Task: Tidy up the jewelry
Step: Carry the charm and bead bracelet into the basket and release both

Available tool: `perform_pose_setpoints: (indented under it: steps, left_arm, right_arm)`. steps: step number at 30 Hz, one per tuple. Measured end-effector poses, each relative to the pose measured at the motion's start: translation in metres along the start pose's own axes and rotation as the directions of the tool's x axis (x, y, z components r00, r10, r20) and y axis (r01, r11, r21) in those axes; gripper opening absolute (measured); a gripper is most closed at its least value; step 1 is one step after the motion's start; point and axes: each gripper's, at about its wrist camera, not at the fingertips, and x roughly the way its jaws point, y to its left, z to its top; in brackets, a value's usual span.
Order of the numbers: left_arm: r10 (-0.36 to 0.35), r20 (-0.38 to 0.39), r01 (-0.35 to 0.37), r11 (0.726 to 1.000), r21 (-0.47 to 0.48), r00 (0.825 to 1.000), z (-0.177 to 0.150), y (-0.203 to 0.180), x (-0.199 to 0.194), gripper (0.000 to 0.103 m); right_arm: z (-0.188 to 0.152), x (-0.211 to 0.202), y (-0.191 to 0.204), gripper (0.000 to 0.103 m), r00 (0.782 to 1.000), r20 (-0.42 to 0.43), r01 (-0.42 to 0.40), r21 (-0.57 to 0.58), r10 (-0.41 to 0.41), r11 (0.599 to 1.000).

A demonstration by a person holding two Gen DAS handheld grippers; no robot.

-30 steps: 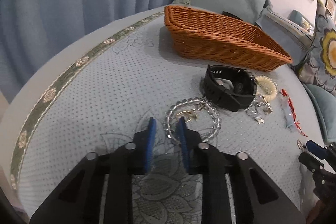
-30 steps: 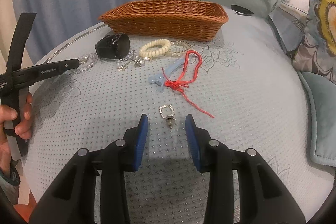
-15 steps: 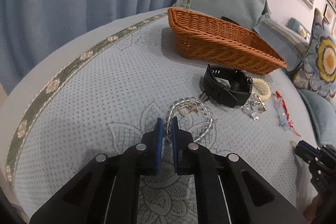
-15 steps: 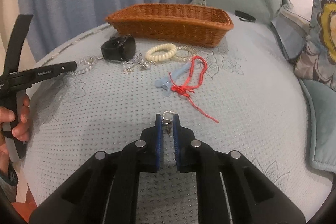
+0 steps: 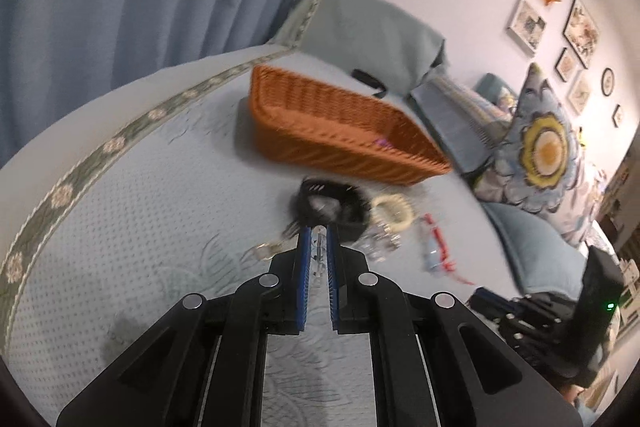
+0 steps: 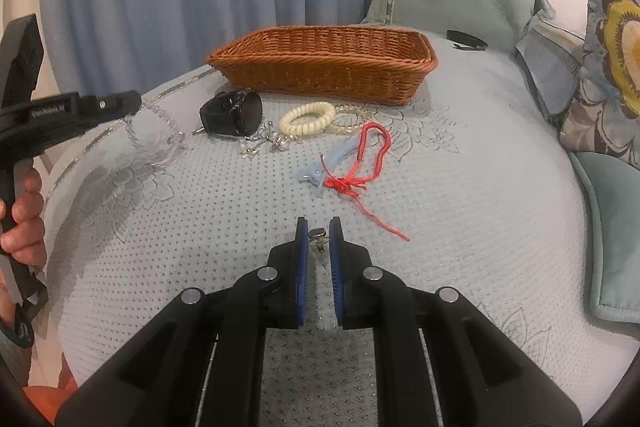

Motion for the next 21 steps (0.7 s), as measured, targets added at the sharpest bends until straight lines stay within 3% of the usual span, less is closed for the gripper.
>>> perform_pose_setpoints:
  steps: [9, 17, 21]
  left_arm:
    - [-0.065, 0.043, 0.063, 0.997, 0.036, 0.997, 0.018, -0.016, -0.014, 0.006]
    - [-0.11, 0.119, 0.098, 0.99, 0.102, 0.987, 0.076, -0.036, -0.01, 0.006]
    - [-0.112, 0.146, 0.09, 0.985, 0.147, 0.983, 0.115, -0.047, 0.007, 0.006]
  right_arm:
    - [0.02, -0.015, 0.0, 0.009, 0.998, 0.041, -0.037, -0.001, 0.037, 0.999]
    - [0.094, -0.023, -0.005, 0.009, 0.987, 0.153, -0.044, -0.037, 0.049, 0.998]
    - [0.142, -0.005, -0.017, 0.009, 0.983, 0.176, -0.052, -0.038, 0.058, 0.998]
